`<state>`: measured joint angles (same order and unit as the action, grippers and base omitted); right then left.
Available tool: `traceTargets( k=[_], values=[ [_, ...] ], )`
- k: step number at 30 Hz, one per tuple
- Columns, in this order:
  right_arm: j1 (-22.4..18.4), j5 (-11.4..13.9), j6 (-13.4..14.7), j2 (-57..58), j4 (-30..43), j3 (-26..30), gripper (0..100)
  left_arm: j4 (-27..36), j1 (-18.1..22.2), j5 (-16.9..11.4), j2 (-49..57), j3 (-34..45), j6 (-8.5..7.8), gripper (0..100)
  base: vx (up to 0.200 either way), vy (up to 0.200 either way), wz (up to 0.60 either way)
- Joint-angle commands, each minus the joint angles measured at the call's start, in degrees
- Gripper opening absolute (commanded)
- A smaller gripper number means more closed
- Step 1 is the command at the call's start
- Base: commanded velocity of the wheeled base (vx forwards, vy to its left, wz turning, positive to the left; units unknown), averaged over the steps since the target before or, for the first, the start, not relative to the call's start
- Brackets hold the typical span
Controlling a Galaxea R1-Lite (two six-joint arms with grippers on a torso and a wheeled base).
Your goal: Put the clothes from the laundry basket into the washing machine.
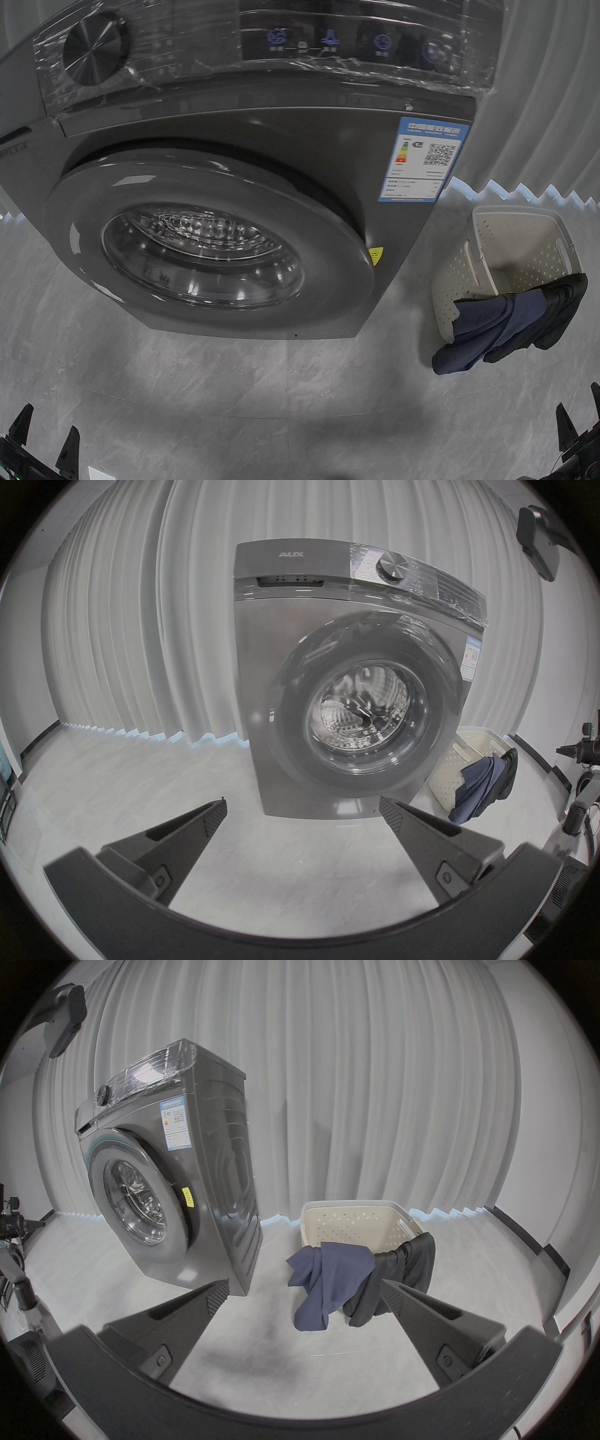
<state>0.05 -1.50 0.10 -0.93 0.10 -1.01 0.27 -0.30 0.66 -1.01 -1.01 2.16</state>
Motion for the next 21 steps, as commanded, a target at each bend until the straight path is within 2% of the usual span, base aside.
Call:
traceTargets(
  k=[1, 10, 13, 21],
  values=[
    [0.0, 0.0, 0.0, 0.9, 0.0, 0.9, 100, 0.0, 0.0, 0.0, 0.8, 0.9, 0.04, 100, 0.000, 0.200, 0.00],
    [0.0, 0.0, 0.0, 0.9, 0.0, 0.9, 100, 0.0, 0.0, 0.0, 0.9, 0.9, -0.05, 100, 0.000, 0.000, 0.00],
    [0.0, 0.0, 0.0, 0.9, 0.0, 0.9, 100, 0.0, 0.0, 0.0, 0.9, 0.9, 0.04, 100, -0.200, 0.000, 0.00],
    [0.0, 0.0, 0.0, 0.9, 0.0, 0.9, 100, 0.0, 0.0, 0.0, 0.9, 0.9, 0.04, 100, 0.000, 0.000, 0.00]
  ],
)
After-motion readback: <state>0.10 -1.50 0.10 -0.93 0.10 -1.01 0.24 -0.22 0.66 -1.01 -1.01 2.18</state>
